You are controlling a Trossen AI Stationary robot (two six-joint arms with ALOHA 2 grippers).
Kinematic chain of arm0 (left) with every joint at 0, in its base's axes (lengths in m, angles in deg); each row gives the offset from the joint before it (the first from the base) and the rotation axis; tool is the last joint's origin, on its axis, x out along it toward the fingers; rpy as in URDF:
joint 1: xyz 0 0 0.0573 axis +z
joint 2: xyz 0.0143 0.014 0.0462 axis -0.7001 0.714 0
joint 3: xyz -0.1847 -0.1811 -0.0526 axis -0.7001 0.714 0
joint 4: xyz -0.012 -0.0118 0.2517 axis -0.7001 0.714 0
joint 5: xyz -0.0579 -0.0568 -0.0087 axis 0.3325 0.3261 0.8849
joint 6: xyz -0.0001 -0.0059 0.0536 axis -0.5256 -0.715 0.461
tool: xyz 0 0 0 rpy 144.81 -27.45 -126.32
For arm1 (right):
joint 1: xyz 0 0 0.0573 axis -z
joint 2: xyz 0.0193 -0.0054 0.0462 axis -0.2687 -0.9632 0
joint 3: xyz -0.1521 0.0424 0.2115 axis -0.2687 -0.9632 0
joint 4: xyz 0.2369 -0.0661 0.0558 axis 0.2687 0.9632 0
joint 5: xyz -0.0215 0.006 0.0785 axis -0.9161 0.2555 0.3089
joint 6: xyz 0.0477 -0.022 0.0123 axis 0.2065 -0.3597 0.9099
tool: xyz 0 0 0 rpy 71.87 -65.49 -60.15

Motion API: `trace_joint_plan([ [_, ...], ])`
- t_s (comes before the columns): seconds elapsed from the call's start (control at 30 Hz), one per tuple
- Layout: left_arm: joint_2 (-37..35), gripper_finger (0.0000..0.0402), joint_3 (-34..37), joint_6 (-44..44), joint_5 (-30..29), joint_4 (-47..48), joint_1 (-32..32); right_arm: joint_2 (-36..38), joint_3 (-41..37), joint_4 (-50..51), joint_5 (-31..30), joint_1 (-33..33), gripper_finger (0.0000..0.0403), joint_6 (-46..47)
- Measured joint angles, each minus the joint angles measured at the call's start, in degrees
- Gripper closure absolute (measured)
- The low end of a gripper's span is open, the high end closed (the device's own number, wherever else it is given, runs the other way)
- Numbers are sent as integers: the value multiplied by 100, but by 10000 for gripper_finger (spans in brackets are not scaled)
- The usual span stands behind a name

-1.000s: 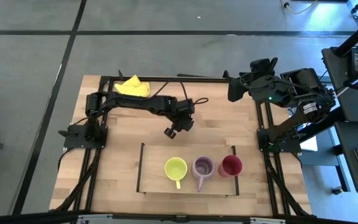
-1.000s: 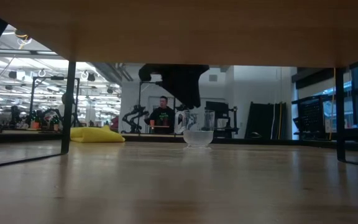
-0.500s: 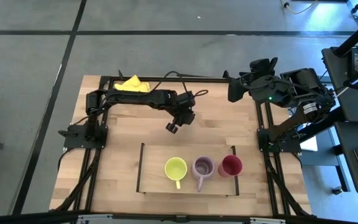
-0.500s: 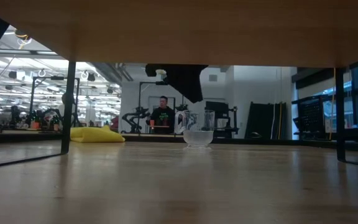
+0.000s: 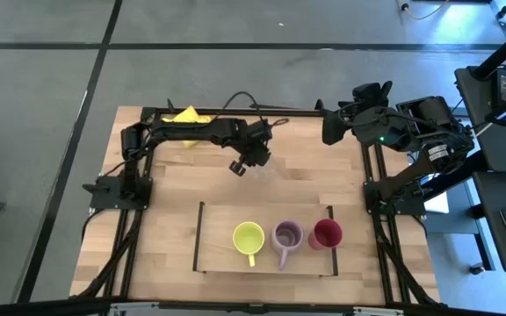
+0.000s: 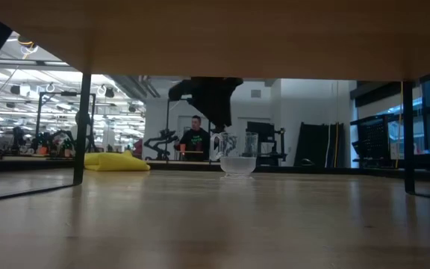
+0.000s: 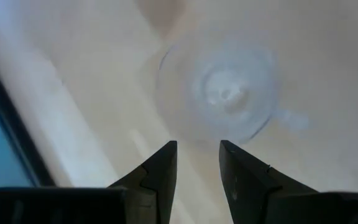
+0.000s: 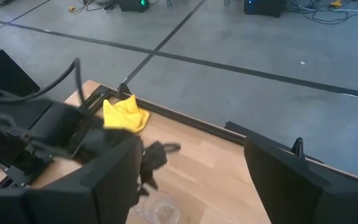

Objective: Stack small to large cups/mugs on shelf
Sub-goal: Put the transparent mug on the shelf

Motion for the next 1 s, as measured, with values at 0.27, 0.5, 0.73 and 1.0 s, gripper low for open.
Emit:
trace_joint_plan([
  [0.27,0,288,0,369,457,259,393,0,0,0,4,0,116,-31],
  [0.5,0,288,0,1144,611,259,207,0,0,0,10,0,116,-157],
  [0.73,0,288,0,1176,482,194,18,0,0,0,13,0,116,-267],
  [1.0,0,288,0,1711,436,227,18,2,0,0,287,-2,116,-292],
])
